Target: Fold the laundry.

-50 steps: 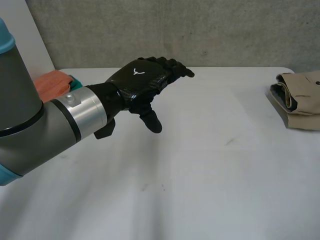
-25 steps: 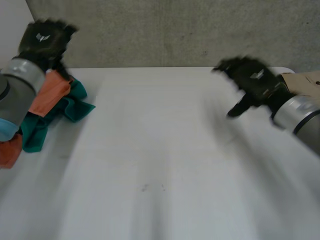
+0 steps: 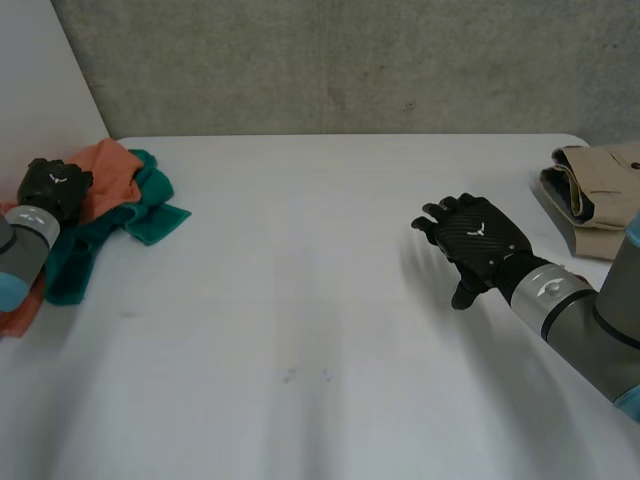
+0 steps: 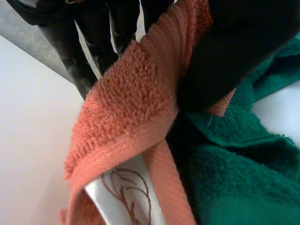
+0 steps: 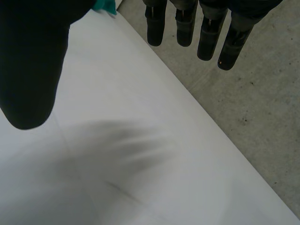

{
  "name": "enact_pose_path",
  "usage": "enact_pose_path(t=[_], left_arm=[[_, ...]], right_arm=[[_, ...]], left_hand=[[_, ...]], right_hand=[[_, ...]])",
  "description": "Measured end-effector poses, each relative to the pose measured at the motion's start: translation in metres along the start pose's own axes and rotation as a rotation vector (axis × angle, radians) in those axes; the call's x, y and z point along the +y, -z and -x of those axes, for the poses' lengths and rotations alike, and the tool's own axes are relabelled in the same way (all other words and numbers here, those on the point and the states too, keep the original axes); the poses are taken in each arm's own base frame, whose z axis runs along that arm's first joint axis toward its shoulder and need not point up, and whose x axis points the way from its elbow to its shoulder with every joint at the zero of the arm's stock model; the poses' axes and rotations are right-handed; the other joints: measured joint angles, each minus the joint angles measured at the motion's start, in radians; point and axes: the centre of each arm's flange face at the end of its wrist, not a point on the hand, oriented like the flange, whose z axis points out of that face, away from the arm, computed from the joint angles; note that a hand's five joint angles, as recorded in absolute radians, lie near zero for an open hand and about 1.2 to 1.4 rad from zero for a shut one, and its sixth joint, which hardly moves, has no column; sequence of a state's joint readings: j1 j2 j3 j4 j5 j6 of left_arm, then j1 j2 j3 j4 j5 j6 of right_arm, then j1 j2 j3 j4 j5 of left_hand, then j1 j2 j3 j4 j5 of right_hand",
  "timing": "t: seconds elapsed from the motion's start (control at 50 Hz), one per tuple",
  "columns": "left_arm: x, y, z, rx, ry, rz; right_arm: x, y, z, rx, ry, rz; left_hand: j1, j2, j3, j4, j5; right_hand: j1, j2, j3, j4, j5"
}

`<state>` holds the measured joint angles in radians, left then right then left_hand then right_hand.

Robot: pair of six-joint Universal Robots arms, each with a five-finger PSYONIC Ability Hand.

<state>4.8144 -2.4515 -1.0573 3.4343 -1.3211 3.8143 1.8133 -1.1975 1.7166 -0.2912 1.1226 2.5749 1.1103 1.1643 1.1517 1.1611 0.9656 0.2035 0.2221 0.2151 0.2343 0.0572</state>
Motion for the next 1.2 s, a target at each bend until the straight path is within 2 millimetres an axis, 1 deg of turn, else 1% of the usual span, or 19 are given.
enact_pose_path(t=[0.08,0.12,0.16,0.2,0.22,0.3,0.36,0.48,0.58,0.64,0.72,0.74,0.82,0.84,0.86,0.92,0.98,1.08,1.2], left_arm=[[-0.012,0.000,-0.002,-0.016,0.007,-0.040],[-0.039,0.005,0.001,-0.047,0.027,-0.104],[-0.046,0.006,0.003,-0.057,0.032,-0.120],[-0.098,0.019,0.021,-0.127,0.073,-0.240],[-0.098,0.019,0.021,-0.127,0.073,-0.240],[-0.162,0.042,0.051,-0.205,0.109,-0.396],[-0.192,0.055,0.066,-0.238,0.113,-0.472],[-0.206,0.059,0.079,-0.256,0.106,-0.509],[-0.208,0.060,0.072,-0.229,0.119,-0.495],[-0.218,0.065,0.061,-0.196,0.152,-0.507],[-0.257,0.088,0.044,-0.130,0.246,-0.600],[-0.282,0.106,0.036,-0.085,0.310,-0.663],[-0.332,0.151,0.013,0.057,0.485,-0.790],[-0.332,0.151,0.013,0.057,0.485,-0.790],[-0.347,0.169,-0.001,0.139,0.570,-0.825],[-0.360,0.190,-0.035,0.292,0.690,-0.830],[-0.357,0.200,-0.080,0.438,0.764,-0.769],[-0.326,0.198,-0.146,0.580,0.760,-0.592],[-0.292,0.194,-0.180,0.623,0.668,-0.441]], right_arm=[[0.001,0.000,-0.001,0.004,-0.001,0.001],[0.002,-0.001,-0.002,0.009,-0.001,0.001],[0.002,-0.001,-0.003,0.010,-0.001,0.001],[0.001,-0.001,-0.004,0.014,0.000,0.001],[0.001,-0.001,-0.004,0.014,0.000,0.001],[0.001,0.000,-0.004,0.015,0.000,0.002],[0.002,0.000,-0.003,0.013,-0.001,0.004],[0.004,0.001,-0.002,0.007,-0.005,0.009],[0.003,0.001,-0.003,0.011,-0.002,0.006],[0.002,0.000,-0.005,0.018,0.000,0.002],[0.000,-0.001,-0.009,0.040,0.003,-0.001],[-0.001,-0.001,-0.011,0.059,0.003,0.002],[-0.001,-0.002,-0.018,0.113,-0.003,0.019],[-0.001,-0.002,-0.018,0.113,-0.003,0.019],[-0.002,-0.002,-0.022,0.149,-0.011,0.028],[-0.004,-0.002,-0.028,0.192,-0.026,0.034],[-0.005,-0.001,-0.033,0.222,-0.040,0.036],[-0.007,-0.001,-0.036,0.239,-0.058,0.032],[-0.006,-0.001,-0.042,0.255,-0.073,0.029]], left_hand=[[0.000,0.027,0.031,0.032,0.015],[0.000,0.028,0.031,0.035,0.015],[0.000,0.028,0.031,0.035,0.015],[0.000,0.028,0.033,0.035,0.015],[0.000,0.028,0.033,0.035,0.015],[0.000,0.029,0.036,0.035,0.015],[0.000,0.030,0.036,0.035,0.015],[0.000,0.030,0.037,0.036,0.015],[0.001,0.032,0.040,0.039,0.015],[0.001,0.033,0.040,0.039,0.015],[0.011,0.034,0.042,0.040,0.015],[0.010,0.034,0.042,0.040,0.015],[0.011,0.034,0.042,0.040,0.015],[0.011,0.034,0.042,0.040,0.015],[0.011,0.034,0.042,0.040,0.015],[0.011,0.034,0.042,0.040,0.015],[-0.079,-0.095,-0.083,-0.091,-0.084],[-0.825,-0.791,-0.768,-0.791,-0.769],[-0.919,-0.948,-0.929,-0.949,-0.921]], right_hand=[[0.000,0.000,0.000,0.000,0.000],[0.000,0.000,0.000,0.000,0.000],[0.000,0.000,0.000,0.000,0.000],[0.000,0.000,0.000,0.000,0.000],[0.000,0.000,0.000,0.000,0.000],[0.000,0.000,0.000,0.000,0.000],[0.000,0.000,0.000,0.000,0.000],[0.000,0.000,0.000,0.000,0.000],[0.000,0.000,0.000,0.000,0.000],[0.000,0.000,0.000,0.000,0.000],[0.000,0.000,0.000,0.000,0.000],[0.000,0.000,0.000,0.000,0.000],[0.000,0.000,0.000,0.000,0.000],[0.000,0.000,0.000,0.000,0.000],[0.000,0.000,0.000,0.000,0.000],[0.000,0.000,0.000,0.000,0.000],[0.000,0.000,0.000,0.000,0.000],[0.000,0.000,0.000,0.000,0.000],[0.000,0.000,0.000,0.000,0.000]])
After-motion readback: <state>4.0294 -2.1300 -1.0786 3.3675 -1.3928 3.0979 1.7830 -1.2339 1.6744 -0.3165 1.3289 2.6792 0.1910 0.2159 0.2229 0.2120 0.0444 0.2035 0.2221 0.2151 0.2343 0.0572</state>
